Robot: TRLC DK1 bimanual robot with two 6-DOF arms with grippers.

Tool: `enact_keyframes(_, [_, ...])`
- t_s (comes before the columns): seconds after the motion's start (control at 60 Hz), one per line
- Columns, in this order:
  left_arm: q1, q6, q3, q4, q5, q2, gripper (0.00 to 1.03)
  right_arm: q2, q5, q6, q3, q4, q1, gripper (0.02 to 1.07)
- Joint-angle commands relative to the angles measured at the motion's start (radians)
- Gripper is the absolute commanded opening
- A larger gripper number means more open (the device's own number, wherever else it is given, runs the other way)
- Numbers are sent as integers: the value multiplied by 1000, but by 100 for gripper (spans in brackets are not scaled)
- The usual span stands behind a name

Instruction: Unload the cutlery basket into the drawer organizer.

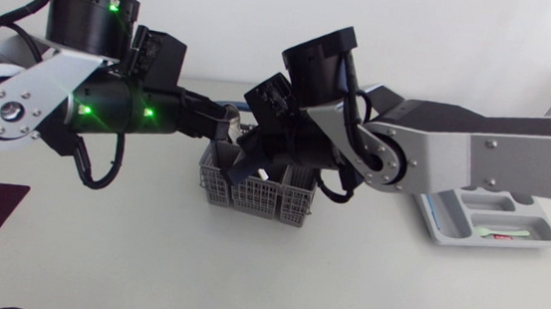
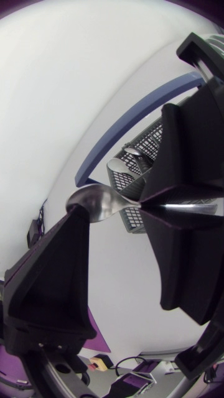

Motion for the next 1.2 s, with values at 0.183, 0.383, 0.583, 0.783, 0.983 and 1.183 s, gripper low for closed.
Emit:
enact_keyframes(0.183, [11, -19, 36, -4, 15, -12, 43, -13, -29, 6, -33, -7, 2, 8])
enact_keyframes(0.383, [39, -21, 62, 18, 25, -58, 72, -41, -60, -14, -75, -39, -5, 8])
enact_keyframes(0.583, [105, -39, 85, 28, 41, -103, 73, -124, -125, -65, -145, -98, -58, 8])
enact_keyframes(0.783, [176, -5, 68, 28, 41, -110, 74, -257, -235, -181, -225, -205, -224, 8])
enact_keyframes(0.983, [229, 59, 34, 28, 37, -114, 74, -328, -421, -456, -262, -392, -526, 8])
enact_keyframes(1.183, [251, 111, -1, 1, 35, -114, 74, -288, -539, -804, -247, -563, -854, 8])
